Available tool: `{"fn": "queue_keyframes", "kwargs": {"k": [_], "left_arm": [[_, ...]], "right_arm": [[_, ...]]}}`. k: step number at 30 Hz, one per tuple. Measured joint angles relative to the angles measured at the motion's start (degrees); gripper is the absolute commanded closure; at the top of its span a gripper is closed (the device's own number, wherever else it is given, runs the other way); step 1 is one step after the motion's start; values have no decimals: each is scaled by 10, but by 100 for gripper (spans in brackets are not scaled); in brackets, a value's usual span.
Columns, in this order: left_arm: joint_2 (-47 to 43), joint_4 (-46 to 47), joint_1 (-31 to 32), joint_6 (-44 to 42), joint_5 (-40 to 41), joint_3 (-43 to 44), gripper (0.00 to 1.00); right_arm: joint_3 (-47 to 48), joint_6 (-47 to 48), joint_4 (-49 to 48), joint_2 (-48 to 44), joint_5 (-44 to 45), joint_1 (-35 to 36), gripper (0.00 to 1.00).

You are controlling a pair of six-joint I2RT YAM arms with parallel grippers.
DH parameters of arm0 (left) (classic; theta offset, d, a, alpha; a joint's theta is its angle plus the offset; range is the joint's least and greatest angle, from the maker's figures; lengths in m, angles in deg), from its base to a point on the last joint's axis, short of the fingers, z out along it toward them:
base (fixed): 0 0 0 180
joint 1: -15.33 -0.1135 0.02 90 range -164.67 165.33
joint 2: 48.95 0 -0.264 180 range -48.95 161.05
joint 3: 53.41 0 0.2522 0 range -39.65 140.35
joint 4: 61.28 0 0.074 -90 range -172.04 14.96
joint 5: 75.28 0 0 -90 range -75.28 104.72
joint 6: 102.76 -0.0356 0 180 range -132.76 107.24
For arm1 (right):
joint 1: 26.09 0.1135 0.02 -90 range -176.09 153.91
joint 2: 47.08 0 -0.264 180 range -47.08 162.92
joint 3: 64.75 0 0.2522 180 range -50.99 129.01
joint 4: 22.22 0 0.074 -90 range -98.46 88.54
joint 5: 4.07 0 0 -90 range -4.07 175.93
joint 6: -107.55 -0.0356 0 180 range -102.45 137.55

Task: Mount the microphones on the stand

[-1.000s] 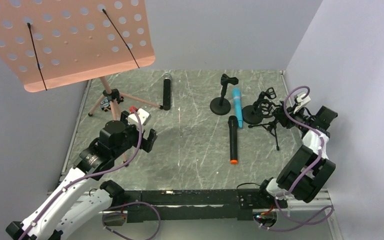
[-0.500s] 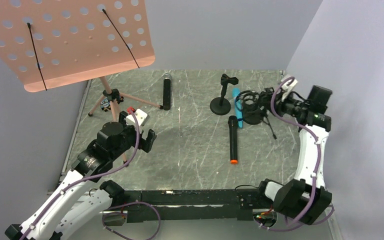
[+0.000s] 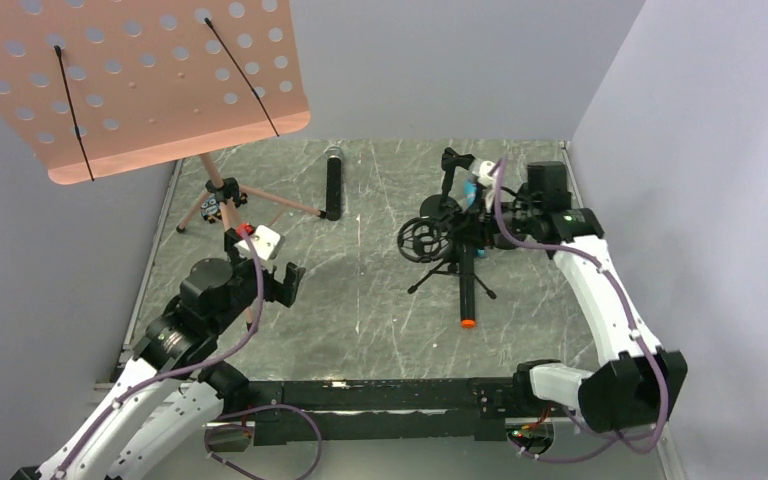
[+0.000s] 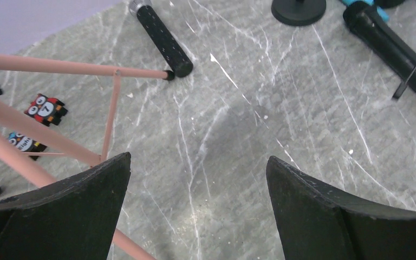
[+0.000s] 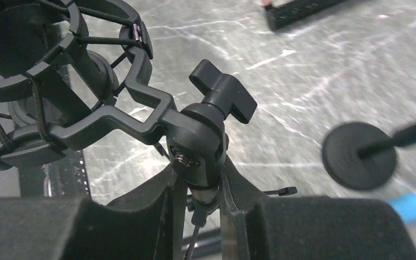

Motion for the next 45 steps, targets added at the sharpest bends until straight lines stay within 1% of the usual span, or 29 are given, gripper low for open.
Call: {"fn": "queue_keyframes", "kwargs": {"k": [5, 9, 13, 17, 21, 23, 27, 31, 32, 34, 35, 37, 39, 40, 45], "left_arm": [[-65, 26, 0, -1, 27, -23, 1], [-78, 45, 0, -3, 53, -31, 1], [-73, 47, 0, -8, 70, -38, 1], [-54, 46, 0, -11, 80, -38, 1], [-42, 47, 0, -12, 84, -39, 1], [-39, 47, 0, -13, 87, -39, 1], [-35, 47, 0, -13, 87, -39, 1], [-31, 47, 0, -13, 87, -39, 1], [-31, 47, 0, -13, 87, -39, 1], [-32, 47, 0, -13, 87, -39, 1], [-32, 47, 0, -13, 87, -39, 1], [-32, 47, 0, -13, 86, -39, 1], [-33, 47, 0, -13, 86, -39, 1], [-33, 47, 0, -13, 86, -39, 1], [-36, 47, 0, -13, 85, -39, 1]], "right_arm": [[1, -36, -62, 66, 7, 93, 96], [1, -77, -148, 121, 28, 146, 96], [-9, -123, -249, 162, 48, 173, 95], [-46, -169, -355, 181, 68, 184, 92], [-94, -201, -445, 194, 87, 189, 86], [-117, -206, -473, 195, 92, 189, 81], [-139, -196, -493, 193, 86, 189, 73], [-156, -170, -492, 183, 80, 191, 59], [-161, -165, -488, 179, 80, 192, 54], [-168, -152, -473, 170, 80, 192, 47], [-170, -148, -466, 166, 81, 192, 39], [-171, -140, -453, 156, 81, 192, 28], [-172, -128, -435, 142, 83, 192, 23], [-172, -122, -425, 135, 84, 191, 18], [-171, -80, -350, 107, 91, 184, 13]]}}
